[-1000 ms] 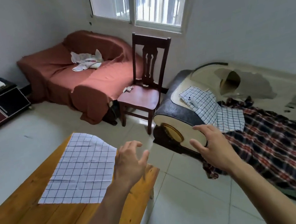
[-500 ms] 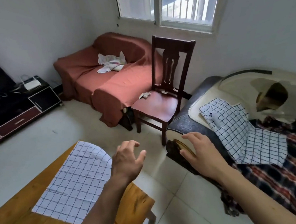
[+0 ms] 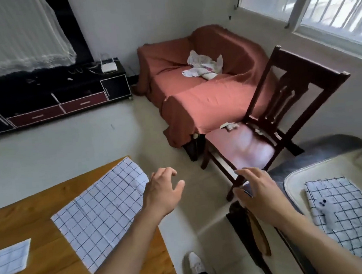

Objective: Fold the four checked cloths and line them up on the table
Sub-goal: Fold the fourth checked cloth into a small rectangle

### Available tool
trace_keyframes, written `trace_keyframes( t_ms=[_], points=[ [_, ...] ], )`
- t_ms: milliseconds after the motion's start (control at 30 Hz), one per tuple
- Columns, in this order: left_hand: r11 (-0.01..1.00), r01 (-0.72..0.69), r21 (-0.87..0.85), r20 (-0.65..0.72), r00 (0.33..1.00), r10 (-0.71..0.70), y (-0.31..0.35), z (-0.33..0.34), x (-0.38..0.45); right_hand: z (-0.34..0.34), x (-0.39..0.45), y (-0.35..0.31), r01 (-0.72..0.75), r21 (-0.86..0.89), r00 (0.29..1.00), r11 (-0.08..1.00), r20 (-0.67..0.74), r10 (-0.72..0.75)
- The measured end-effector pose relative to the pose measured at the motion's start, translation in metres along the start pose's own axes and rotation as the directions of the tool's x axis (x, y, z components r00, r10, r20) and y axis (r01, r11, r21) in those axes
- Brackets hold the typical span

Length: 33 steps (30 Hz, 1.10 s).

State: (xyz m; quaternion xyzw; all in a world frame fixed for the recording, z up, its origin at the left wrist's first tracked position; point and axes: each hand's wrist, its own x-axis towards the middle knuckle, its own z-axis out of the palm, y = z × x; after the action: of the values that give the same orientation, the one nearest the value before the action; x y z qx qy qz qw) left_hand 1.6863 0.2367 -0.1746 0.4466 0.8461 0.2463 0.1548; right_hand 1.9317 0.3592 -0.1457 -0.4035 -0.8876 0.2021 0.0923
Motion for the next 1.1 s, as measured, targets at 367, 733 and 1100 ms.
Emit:
trace_keyframes(
  t_ms=[367,733,1100],
  points=[
    [0.965,0.262,-0.011,-0.145,0.954,-0.261,-0.048,-0.009,0.064,0.031,0.204,-0.04,0.357,-0.067,0.913,0.932,0.238,-0.332],
    [0.733,0.679,-0.046,-0.221,0.709,-0.67,-0.088,0.008,0.087,0.129,0.338,-0.103,0.645,0.173,0.578,0.744,0.526,-0.623],
    [0.49,0.869,-0.075,-0.057,0.487,-0.872,-0.107,0.097,0.099,0.227,0.402,-0.111,0.785,0.311,0.18,0.535,0.712,-0.678]
  ],
)
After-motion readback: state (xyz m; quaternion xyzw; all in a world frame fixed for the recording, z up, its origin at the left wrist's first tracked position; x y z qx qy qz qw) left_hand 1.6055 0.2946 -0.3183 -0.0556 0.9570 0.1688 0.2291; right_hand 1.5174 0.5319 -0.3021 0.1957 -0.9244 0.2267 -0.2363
